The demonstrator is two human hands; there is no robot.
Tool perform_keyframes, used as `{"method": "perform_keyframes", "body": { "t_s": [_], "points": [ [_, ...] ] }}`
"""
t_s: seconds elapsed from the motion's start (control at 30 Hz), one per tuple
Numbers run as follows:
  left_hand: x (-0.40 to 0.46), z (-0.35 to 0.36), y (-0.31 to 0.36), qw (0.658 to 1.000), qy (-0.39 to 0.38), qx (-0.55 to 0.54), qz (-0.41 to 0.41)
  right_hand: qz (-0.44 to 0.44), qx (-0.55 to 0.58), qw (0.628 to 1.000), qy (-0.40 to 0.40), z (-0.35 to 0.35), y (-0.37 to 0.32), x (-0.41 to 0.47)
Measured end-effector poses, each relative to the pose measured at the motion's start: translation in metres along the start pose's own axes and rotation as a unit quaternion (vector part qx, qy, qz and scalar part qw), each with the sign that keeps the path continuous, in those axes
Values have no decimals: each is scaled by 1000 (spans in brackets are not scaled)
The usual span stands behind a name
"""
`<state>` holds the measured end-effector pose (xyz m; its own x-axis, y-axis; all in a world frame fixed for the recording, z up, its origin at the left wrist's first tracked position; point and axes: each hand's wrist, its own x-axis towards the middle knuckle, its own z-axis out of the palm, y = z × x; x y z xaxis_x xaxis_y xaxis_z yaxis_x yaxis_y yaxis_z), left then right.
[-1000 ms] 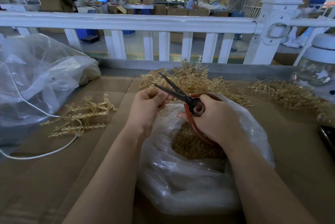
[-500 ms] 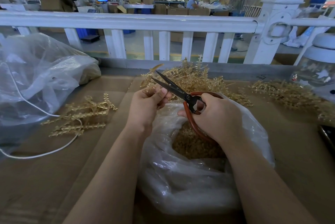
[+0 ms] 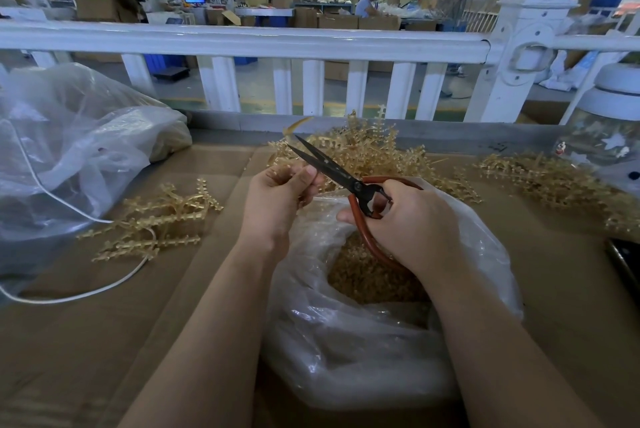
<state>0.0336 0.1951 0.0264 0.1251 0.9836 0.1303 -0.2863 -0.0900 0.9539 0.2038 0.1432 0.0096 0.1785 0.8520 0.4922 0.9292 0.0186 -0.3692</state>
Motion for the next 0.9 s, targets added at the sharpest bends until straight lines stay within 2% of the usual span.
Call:
{"method": "perform_keyframes", "body": {
  "t_s": [0.27, 0.57, 0.9],
  "points": [
    [0, -1, -1, 1000, 19, 2, -23, 6, 1, 1000, -18, -2, 0, -1],
    [0, 0, -2, 998, 1, -40, -47, 4, -9, 999, -39, -3, 1, 0],
    [2, 0, -3, 995, 4, -61, -77, 4, -20, 999, -25, -4, -1, -1]
  ]
}}
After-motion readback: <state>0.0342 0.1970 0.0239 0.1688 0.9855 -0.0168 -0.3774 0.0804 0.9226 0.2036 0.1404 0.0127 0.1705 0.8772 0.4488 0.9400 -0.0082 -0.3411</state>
